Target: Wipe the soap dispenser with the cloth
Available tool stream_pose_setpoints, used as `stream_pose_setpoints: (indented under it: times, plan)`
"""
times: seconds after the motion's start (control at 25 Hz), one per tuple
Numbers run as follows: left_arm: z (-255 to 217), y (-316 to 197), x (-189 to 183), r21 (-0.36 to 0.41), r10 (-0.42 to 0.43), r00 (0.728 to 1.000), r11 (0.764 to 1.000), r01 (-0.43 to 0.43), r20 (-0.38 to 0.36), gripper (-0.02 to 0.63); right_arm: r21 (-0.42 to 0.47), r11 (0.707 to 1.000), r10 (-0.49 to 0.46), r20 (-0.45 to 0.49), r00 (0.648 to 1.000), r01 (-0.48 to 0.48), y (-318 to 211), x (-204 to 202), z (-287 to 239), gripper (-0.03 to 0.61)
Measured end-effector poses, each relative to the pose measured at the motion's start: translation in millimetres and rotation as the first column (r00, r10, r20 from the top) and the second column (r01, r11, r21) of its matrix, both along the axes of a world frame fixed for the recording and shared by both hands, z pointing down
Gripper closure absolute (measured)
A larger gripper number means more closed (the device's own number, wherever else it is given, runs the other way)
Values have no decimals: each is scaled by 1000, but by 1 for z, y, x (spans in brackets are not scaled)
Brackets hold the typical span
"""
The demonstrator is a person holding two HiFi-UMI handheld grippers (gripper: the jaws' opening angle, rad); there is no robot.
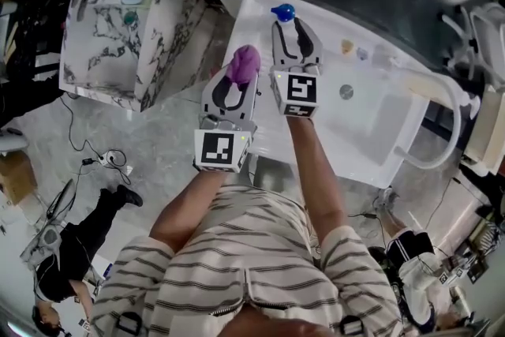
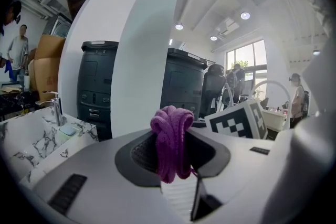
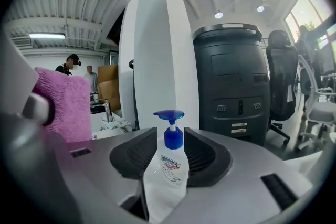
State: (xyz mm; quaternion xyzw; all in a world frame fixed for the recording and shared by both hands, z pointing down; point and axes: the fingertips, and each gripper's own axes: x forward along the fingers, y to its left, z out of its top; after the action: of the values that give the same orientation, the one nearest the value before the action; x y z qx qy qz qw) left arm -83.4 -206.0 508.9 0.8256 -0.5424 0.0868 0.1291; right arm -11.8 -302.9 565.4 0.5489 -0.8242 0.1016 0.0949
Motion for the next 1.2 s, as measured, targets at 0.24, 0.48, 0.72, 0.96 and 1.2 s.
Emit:
stream_pose_setpoints:
  times: [0.24, 0.48, 0.72, 0.96, 1.2]
  plan:
    - [8, 2, -3, -7, -12, 1000, 1000, 12, -8, 492, -7, 1000, -11, -6, 1000, 11, -11, -4, 8, 422]
    - [12, 5, -4, -20, -17, 1000, 1000, 17, -1, 492, -20, 1000, -12, -18, 1000, 12, -18, -5, 13, 429]
    - [13, 6, -2, -17, -19, 1000, 1000, 19, 0, 492, -19, 1000, -15, -46, 999, 14, -20, -2, 14, 448]
    - [14, 8, 0, -20, -14, 1000, 1000, 15, 11, 492, -13, 1000, -27, -38, 999, 26, -14, 2, 8, 449]
    - [4, 14, 3, -6, -13, 1000, 1000, 13, 13, 492, 12, 998, -60, -25, 998, 60, -1, 7, -19, 449]
